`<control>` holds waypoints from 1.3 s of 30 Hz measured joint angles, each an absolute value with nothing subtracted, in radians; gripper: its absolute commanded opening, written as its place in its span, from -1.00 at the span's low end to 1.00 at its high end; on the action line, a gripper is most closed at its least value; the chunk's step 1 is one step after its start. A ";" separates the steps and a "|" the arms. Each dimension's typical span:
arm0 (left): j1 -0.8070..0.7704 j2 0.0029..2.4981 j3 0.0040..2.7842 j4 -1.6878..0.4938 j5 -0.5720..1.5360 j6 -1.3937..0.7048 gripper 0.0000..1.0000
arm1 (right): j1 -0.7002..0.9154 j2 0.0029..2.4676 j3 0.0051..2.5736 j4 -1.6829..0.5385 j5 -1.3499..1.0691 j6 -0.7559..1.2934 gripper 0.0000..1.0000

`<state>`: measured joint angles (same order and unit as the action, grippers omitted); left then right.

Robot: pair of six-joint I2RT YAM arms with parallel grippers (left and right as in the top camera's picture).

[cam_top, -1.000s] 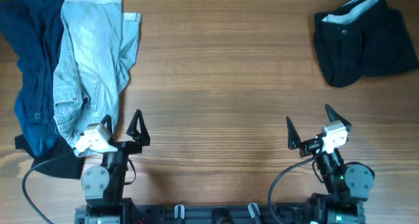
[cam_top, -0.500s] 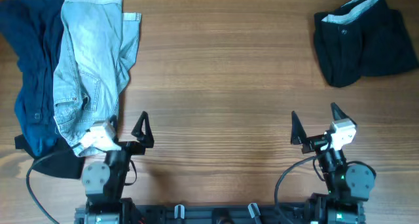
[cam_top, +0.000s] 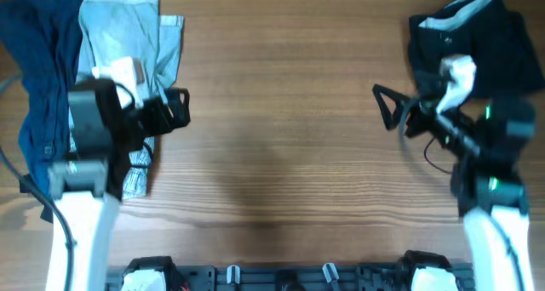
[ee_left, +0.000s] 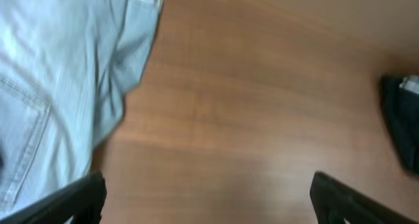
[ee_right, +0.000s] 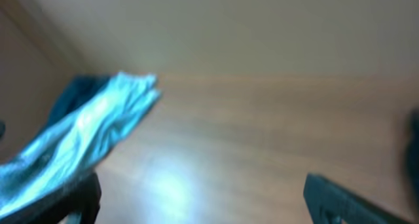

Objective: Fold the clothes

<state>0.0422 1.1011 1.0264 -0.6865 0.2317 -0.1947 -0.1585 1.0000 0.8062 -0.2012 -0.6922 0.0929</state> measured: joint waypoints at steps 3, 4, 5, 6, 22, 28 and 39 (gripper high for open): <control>0.043 1.225 1.217 -0.851 0.234 -0.130 1.00 | -0.159 1.203 0.968 -0.371 -0.725 0.094 0.99; 0.043 1.254 1.259 -0.865 0.234 -0.114 1.00 | -0.159 1.262 0.999 -0.388 -0.738 0.098 0.99; 0.043 1.268 1.279 -0.868 0.234 -0.105 1.00 | -0.159 1.301 1.009 -0.374 -0.755 0.107 1.00; 0.043 1.276 1.290 -0.873 0.234 -0.095 0.99 | -0.159 1.344 1.013 -0.349 -0.771 0.132 1.00; 0.336 1.568 1.303 -1.031 -0.176 -0.197 0.89 | 0.033 1.536 1.016 -0.297 -0.699 0.262 0.97; 0.401 1.803 1.303 -0.880 -0.175 -0.204 0.13 | 0.047 1.536 1.016 -0.298 -0.683 0.257 0.95; 0.391 1.857 1.408 -0.984 -0.023 -0.212 -0.92 | 0.047 1.537 1.016 -0.298 -0.635 0.284 0.44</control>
<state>0.3908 1.8568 1.4078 -0.9840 -0.0235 -0.2123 0.0471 1.5368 1.0164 -0.2977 -0.6350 0.2844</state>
